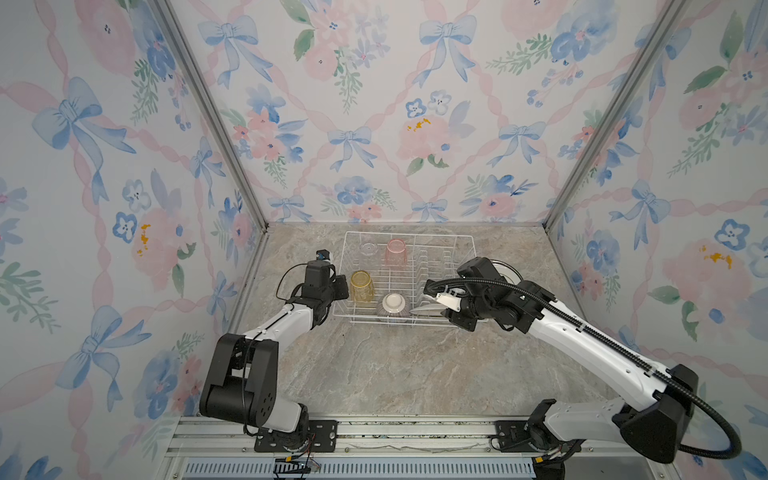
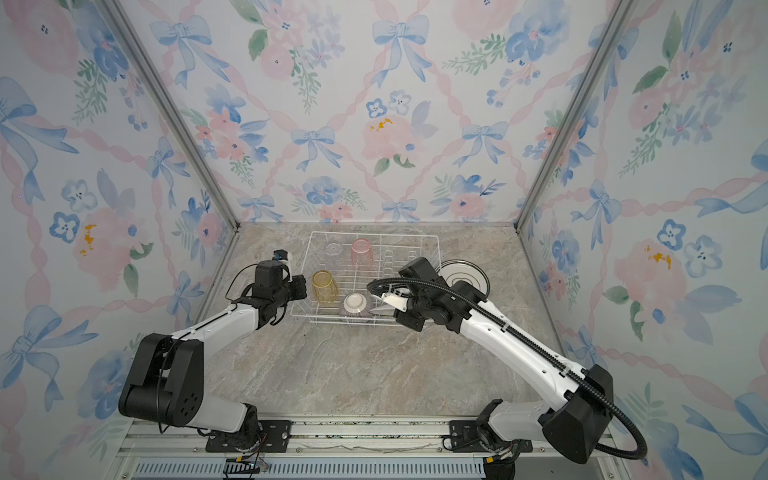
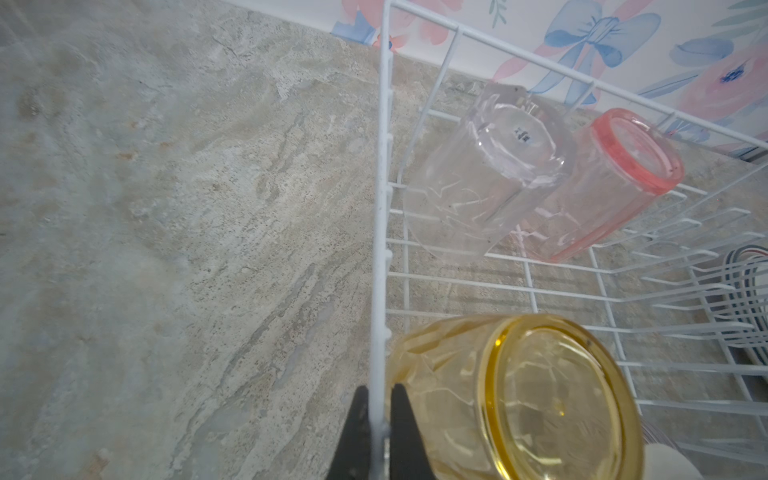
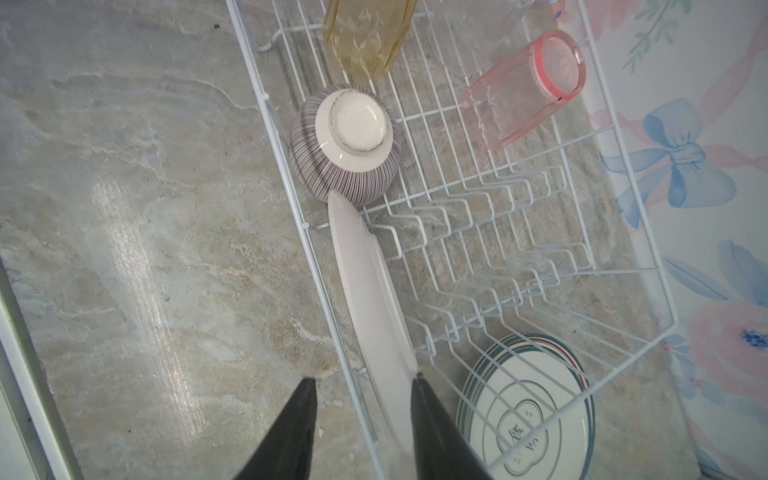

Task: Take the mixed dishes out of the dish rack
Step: 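Move the right gripper into the rack and grasp the next white plate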

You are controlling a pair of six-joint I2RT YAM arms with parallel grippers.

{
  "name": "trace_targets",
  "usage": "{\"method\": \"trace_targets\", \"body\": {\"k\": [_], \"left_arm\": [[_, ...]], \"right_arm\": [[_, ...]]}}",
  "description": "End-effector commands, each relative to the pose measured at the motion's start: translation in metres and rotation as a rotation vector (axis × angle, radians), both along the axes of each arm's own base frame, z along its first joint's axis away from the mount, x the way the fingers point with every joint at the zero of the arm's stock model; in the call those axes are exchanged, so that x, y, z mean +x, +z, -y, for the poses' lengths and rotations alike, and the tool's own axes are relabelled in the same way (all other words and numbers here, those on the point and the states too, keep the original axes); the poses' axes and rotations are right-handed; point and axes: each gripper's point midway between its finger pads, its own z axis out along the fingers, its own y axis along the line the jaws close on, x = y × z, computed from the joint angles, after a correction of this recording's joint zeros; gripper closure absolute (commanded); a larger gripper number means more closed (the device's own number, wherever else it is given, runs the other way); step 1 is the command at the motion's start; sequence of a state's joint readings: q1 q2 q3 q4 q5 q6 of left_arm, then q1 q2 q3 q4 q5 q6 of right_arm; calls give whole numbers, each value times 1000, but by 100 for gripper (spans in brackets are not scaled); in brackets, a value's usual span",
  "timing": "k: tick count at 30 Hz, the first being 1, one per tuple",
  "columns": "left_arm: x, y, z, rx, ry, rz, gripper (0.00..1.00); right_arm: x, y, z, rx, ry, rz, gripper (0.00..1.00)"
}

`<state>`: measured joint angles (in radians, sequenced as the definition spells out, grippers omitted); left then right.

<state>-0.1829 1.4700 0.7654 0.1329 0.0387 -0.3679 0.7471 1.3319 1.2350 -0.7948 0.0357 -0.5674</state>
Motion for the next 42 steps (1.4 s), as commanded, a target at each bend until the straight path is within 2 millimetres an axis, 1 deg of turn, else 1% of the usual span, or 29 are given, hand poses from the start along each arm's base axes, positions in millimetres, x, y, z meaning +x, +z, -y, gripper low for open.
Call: {"method": "trace_targets", "body": {"k": [1,7,19,22,25,30,33,42], "left_arm": [[-16,-29,9,12,-51,-110,100],[-16,-32,9,11,-49,-115,100],[-17,-36,9,9,-47,-115,100],[-13,-32,11,-4,-51,-98,100],[-14,-37,13,-5,-60,-113,100],[-14,-38,12,-6,-58,-117,100],[-15,-38,12,-5,-56,-116,100],[-15,-33,12,-3,-60,-105,100]], "right_arm": [[-2,-3,11,-105,18,18,60],[5,-4,8,-109,14,33,61],[15,-23,0,-174,22,-12,64],[20,-26,1,-197,10,-5,64],[23,-31,0,-213,10,-2,64],[28,-42,-2,-246,19,-18,65],[31,-43,-2,-256,16,-13,69],[30,-46,-3,-255,21,-16,70]]}}
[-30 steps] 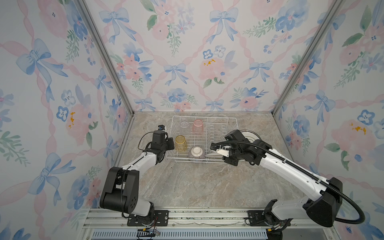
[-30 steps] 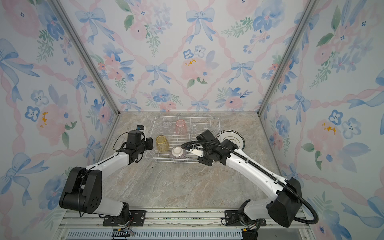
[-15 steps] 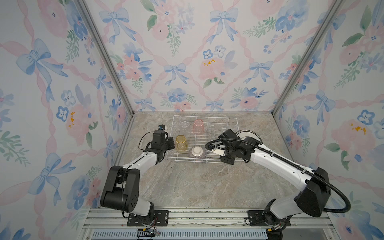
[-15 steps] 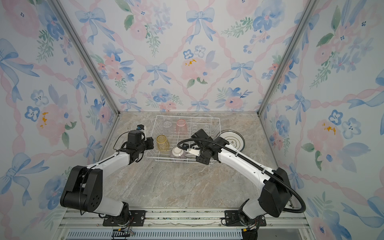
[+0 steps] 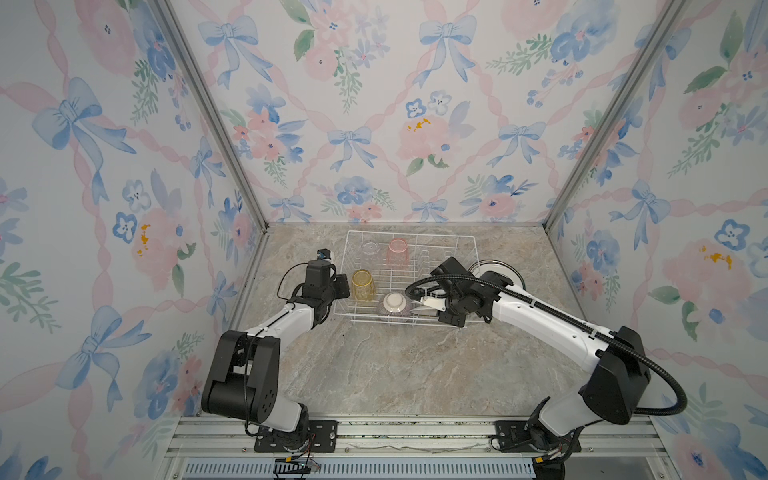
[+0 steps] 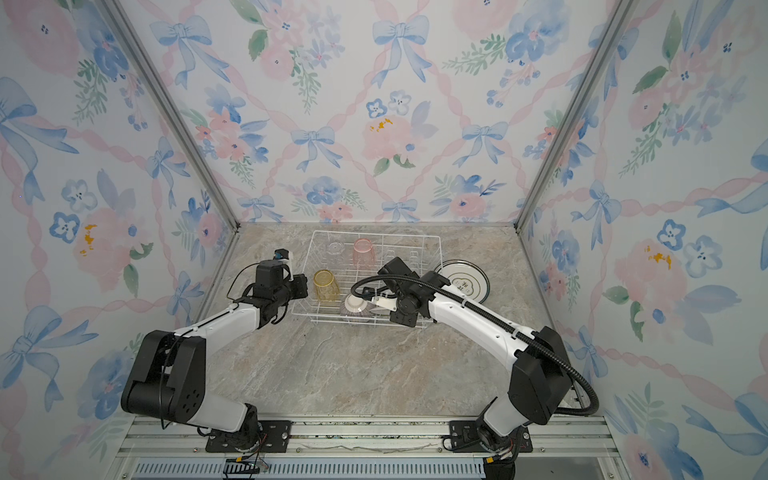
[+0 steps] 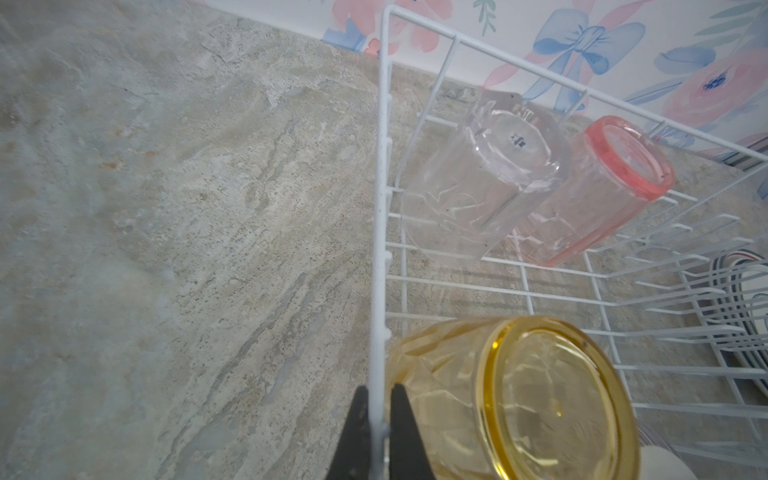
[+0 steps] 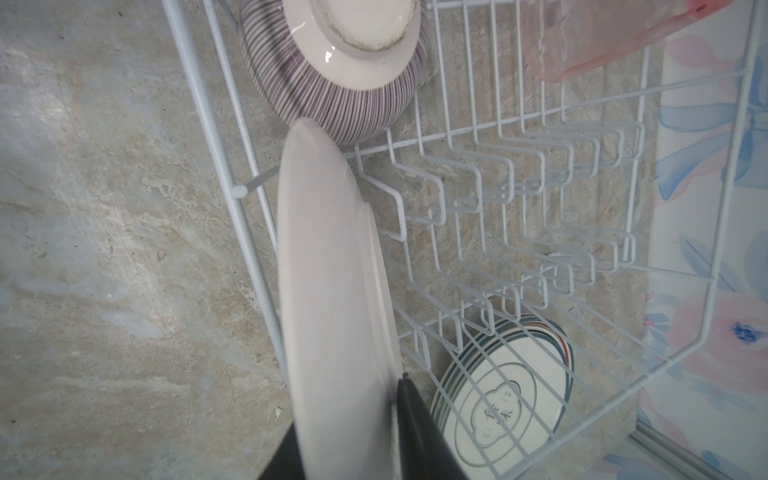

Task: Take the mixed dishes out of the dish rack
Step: 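Move the right gripper into the rack and grasp the next white plate, then lift the white plate up out of the rack with the right gripper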

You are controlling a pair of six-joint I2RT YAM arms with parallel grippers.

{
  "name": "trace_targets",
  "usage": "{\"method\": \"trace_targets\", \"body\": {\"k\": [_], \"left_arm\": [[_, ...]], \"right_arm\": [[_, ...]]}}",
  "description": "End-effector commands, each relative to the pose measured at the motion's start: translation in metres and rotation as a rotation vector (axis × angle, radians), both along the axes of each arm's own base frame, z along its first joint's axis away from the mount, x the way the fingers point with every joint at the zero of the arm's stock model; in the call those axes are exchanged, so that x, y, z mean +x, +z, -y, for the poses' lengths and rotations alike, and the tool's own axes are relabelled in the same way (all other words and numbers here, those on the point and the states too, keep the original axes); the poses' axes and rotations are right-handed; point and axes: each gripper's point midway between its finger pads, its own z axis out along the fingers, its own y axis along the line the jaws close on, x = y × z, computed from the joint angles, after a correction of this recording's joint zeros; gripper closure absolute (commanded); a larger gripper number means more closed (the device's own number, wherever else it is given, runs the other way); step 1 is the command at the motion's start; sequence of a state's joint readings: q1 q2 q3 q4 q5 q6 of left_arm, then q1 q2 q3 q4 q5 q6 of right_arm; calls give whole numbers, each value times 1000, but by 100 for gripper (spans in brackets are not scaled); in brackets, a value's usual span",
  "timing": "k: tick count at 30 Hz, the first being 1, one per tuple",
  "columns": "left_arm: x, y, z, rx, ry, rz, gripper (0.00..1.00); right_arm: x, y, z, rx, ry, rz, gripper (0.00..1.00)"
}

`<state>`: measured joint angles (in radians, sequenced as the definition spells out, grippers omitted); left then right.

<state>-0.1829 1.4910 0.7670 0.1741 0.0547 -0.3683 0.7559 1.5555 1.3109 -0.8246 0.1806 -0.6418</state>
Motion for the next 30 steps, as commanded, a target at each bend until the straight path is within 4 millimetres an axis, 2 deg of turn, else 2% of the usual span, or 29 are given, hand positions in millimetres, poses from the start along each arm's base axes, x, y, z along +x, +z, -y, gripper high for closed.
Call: {"method": "trace_targets", "body": {"k": [1,11,13,16,21,24,30], "left_arm": [[-21,-33,7,12,-47,-122,100],[-21,-38,7,14,-47,-131,100],[-21,-38,7,17,-46,-131,100],[-20,-38,7,16,-43,-130,100],[-20,-39,6,17,-41,-134,100],[-20,-39,6,16,-41,-133,100],[-20,-38,5,15,-40,-131,100]], "right_arm": [[0,2,-4,-13,20,4,70],[2,-3,-3,-33,16,-3,76],[2,-3,-4,-34,17,-4,80],[3,-4,-4,-37,15,-7,91],[6,-3,-3,-49,3,12,95],[11,-3,-1,-64,-11,48,100],[24,6,4,-98,-36,165,100]]}}
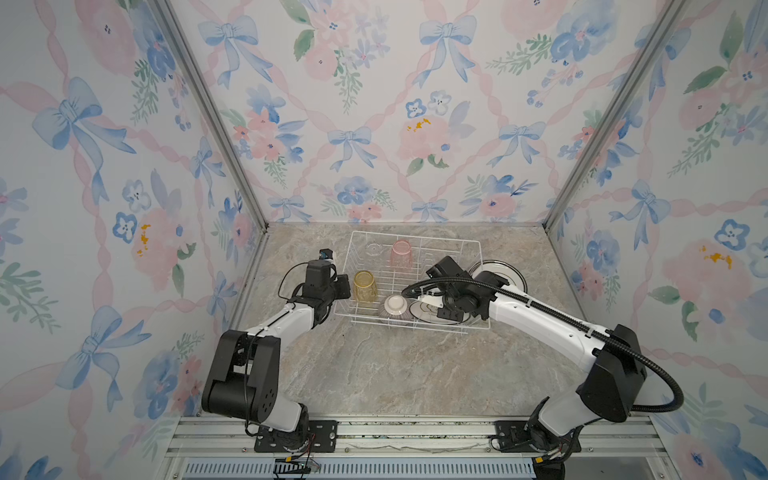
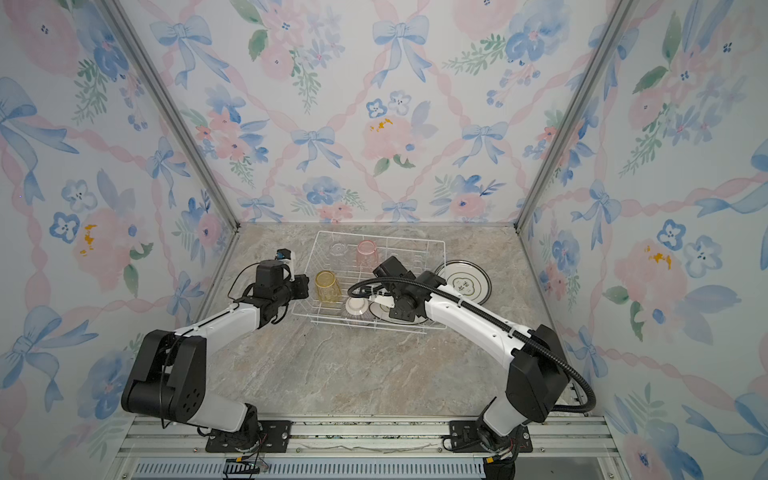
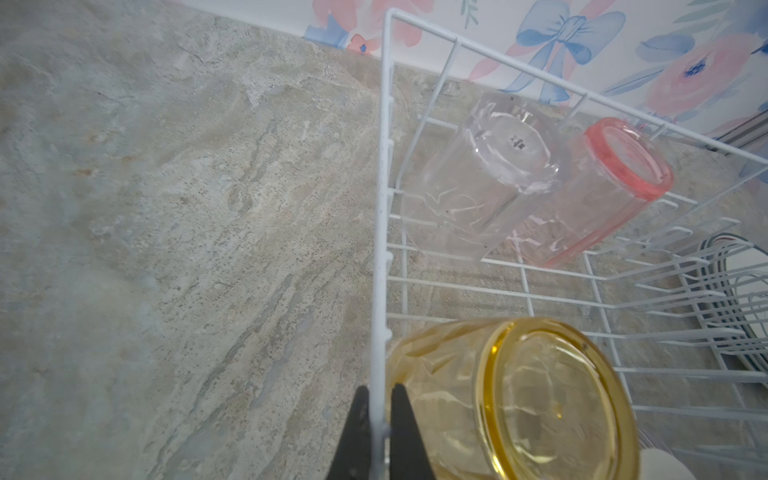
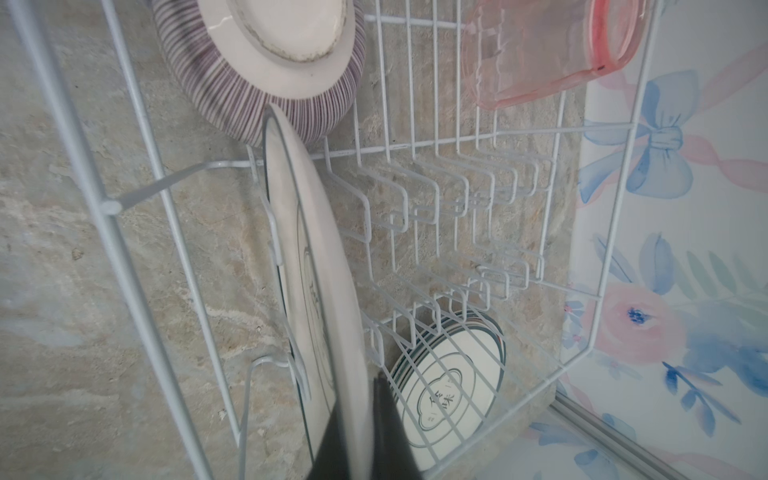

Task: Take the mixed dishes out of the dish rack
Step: 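Lift the white plate up out of the rack with the right gripper, then lower the white plate onto the plate stack beside the rack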

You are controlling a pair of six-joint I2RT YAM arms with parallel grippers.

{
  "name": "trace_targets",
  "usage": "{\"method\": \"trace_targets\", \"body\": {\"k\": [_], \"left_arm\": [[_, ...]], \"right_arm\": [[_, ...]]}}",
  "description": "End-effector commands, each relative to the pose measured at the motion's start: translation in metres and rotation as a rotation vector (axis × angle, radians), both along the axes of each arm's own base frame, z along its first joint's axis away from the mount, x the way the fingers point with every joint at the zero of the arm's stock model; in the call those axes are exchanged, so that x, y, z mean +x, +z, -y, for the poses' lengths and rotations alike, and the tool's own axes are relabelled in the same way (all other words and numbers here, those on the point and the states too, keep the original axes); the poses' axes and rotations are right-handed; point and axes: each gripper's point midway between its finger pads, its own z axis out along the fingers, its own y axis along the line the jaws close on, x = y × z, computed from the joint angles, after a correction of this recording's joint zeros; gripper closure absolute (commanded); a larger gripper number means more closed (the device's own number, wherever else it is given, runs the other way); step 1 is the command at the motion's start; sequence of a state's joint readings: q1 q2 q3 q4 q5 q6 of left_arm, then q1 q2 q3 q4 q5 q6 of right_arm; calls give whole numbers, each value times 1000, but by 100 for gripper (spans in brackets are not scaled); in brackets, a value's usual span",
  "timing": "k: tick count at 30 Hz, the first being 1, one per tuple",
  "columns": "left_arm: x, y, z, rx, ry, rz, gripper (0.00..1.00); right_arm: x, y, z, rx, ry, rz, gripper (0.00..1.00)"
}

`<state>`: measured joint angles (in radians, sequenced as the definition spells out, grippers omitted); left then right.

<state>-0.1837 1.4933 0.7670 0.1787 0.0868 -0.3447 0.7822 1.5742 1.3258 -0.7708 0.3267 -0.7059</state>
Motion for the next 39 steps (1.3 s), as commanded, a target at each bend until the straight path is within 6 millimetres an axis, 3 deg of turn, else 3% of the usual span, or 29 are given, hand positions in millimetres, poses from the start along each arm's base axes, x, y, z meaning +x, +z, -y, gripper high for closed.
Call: {"method": "trace_targets", "body": {"k": [1,3,15,23,26,32,36,39], "left_arm": [[-19,-38,0,18,-1,-134,100],[-28,-49,-2,25,1,-163,100],[-29,-49,-5,30,10,-163,100],[-29,-49,-5,31,10,-163,100],[-29,-48,-6,31,12,-160,100],[-29,-45,-8,38,17,-156,100],[-29,-45,-10,40,22,-157,100],[-28,-44,-10,41,22,-155,100]], "right_arm": [[5,-1,4,0,-57,46,100],[5,7,5,18,-53,71,100],[-2,79,8,261,-62,157,100],[7,120,31,532,-190,163,100],[20,138,49,668,-304,175,100],[51,170,114,1032,-606,180,100],[60,178,156,1216,-752,203,100],[66,173,188,1303,-883,212,100]]}}
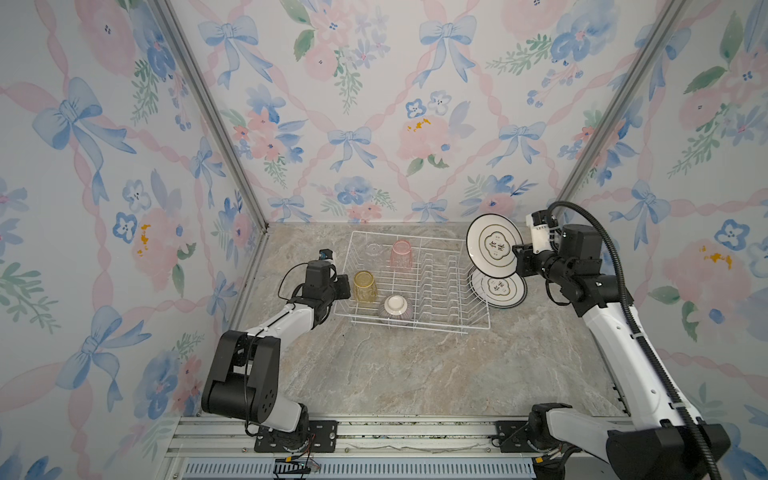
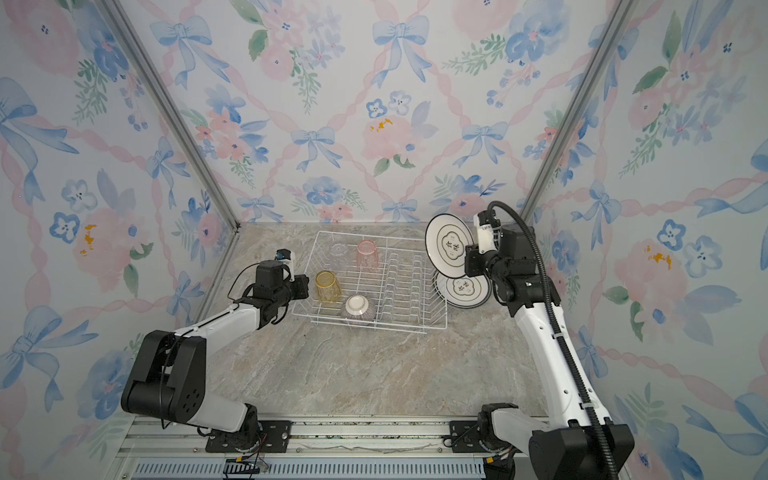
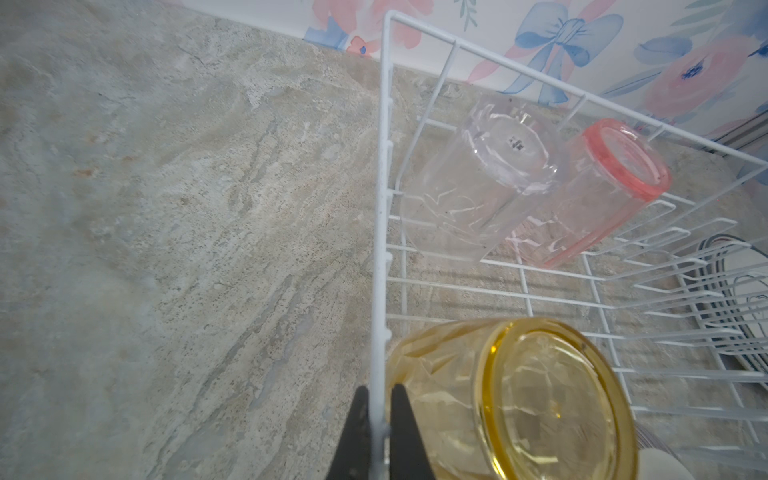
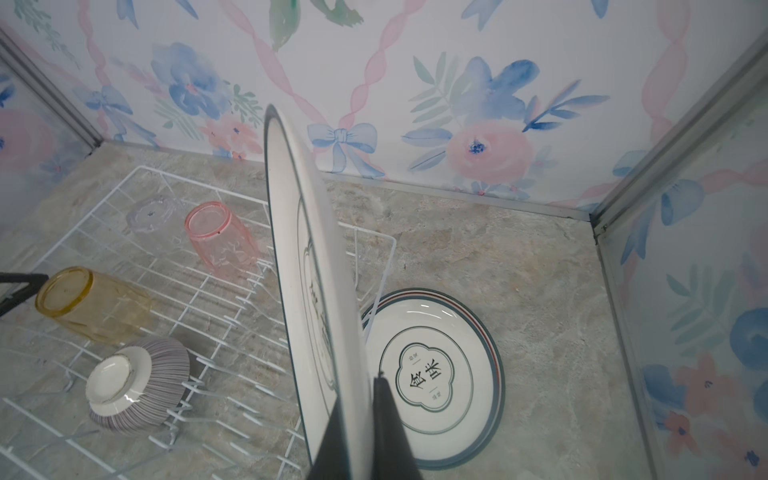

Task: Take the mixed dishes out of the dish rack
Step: 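Lower the white plate onto the plate stack beside the rack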

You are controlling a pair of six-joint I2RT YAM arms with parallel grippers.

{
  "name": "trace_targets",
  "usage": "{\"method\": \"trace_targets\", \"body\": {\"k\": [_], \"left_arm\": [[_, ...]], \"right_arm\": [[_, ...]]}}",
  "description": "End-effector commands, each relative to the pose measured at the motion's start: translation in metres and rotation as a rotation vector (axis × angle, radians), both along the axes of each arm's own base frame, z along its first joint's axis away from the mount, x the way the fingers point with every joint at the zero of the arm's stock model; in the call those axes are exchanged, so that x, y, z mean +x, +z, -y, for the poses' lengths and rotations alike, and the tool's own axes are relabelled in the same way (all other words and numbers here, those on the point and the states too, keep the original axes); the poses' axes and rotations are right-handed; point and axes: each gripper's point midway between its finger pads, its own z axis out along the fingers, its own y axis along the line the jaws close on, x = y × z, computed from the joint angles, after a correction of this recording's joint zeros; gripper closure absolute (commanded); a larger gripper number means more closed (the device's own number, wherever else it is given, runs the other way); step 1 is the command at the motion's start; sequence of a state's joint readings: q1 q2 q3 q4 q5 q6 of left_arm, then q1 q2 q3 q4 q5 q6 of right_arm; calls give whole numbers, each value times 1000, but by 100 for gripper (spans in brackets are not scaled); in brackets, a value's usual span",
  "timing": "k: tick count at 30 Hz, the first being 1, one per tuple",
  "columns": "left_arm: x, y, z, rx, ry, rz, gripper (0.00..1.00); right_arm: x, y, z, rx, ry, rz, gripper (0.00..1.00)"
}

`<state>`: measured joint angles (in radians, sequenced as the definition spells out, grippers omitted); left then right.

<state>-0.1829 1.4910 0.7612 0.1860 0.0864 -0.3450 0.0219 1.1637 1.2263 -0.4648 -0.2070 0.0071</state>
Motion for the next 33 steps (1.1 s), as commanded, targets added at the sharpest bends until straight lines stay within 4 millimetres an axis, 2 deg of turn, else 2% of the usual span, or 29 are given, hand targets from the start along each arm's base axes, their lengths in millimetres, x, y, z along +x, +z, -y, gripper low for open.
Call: {"method": "trace_targets", "body": {"k": [1,8,12,15,17,24,29,33], "left_arm": [[-28,-43,-10,42,20,-158,100],[-27,-42,-10,45,24,-156,100],[-27,-44,-10,46,23,-161,100],[-27,-46,-11,47,24,-165,100],[-27,-46,-11,47,25,-164,100],[-28,-50,-11,44,25,-177,100],[-29,-49,-12,46,31,-176,100],[-29,-49,-13,47,33,-175,100]], "right_arm": [[6,14,16,232,-81,35,100],[8,-37,76,421,-303,-66,100],[7,-73,102,574,-398,-90,100],[7,-100,114,640,-443,-122,100],[8,-114,116,656,-452,-150,100],[19,-142,112,740,-440,-218,100],[27,-170,111,801,-452,-273,100],[34,-187,104,843,-431,-302,100]]}}
